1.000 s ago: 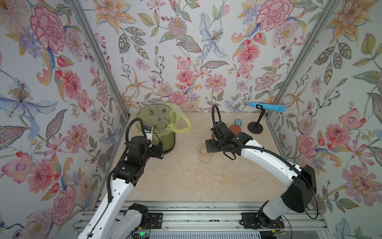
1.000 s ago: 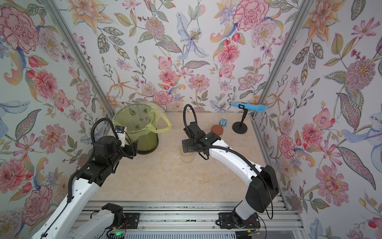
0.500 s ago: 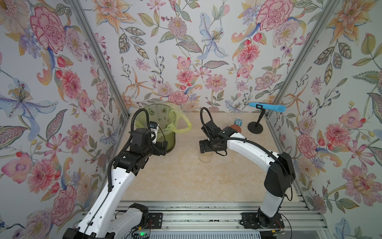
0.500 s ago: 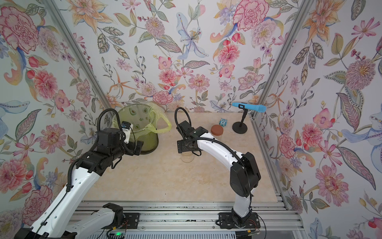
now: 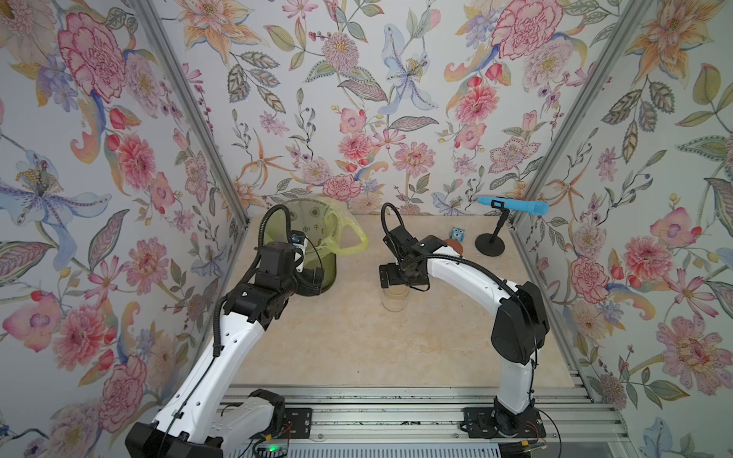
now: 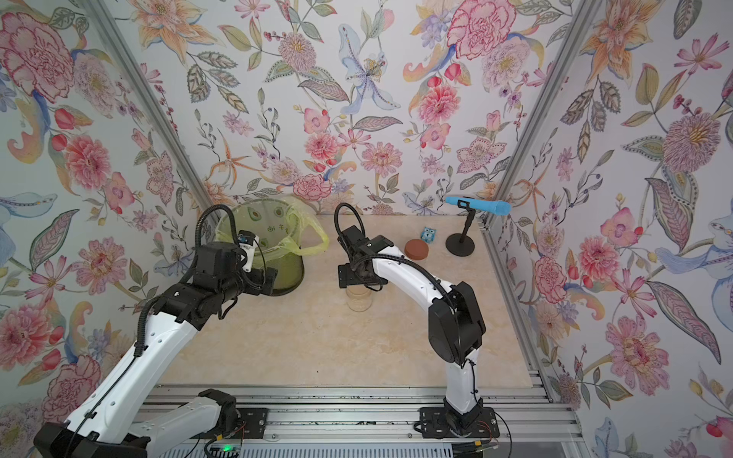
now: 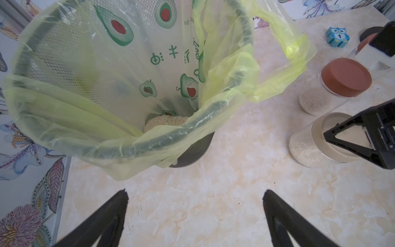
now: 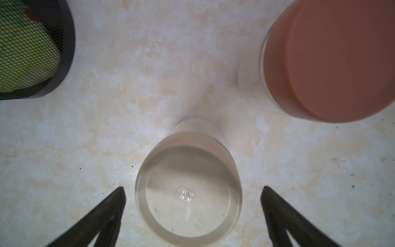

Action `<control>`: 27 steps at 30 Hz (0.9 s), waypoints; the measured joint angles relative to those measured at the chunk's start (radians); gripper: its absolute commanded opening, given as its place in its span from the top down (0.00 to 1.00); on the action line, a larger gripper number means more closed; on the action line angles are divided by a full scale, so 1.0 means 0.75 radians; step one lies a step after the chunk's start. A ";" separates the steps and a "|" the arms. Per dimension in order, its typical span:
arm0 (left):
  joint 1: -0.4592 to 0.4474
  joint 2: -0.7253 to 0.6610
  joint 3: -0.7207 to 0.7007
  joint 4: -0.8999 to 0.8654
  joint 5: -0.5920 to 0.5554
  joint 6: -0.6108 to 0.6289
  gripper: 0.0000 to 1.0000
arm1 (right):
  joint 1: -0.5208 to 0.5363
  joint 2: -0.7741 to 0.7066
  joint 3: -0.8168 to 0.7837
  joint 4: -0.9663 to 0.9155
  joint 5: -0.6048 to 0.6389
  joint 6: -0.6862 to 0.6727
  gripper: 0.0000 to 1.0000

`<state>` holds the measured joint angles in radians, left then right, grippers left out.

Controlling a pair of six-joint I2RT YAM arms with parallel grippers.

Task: Empty moldy rice from jars
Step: Pick up the jar from the center of the board.

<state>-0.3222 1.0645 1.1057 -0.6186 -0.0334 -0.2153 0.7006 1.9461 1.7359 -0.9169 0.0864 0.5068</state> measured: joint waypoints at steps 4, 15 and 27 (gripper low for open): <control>0.000 -0.021 -0.017 0.019 0.006 -0.003 0.00 | 0.000 0.001 0.023 -0.016 -0.001 0.005 0.00; 0.000 0.016 -0.020 0.012 0.000 -0.003 0.00 | 0.009 0.105 0.035 -0.036 0.001 0.012 0.00; 0.000 0.027 -0.029 -0.003 -0.005 -0.017 0.00 | 0.024 0.198 0.035 -0.053 0.035 0.014 0.00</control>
<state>-0.3222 1.0847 1.0840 -0.6205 -0.0368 -0.2279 0.7185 2.0949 1.7622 -0.9569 0.1127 0.5171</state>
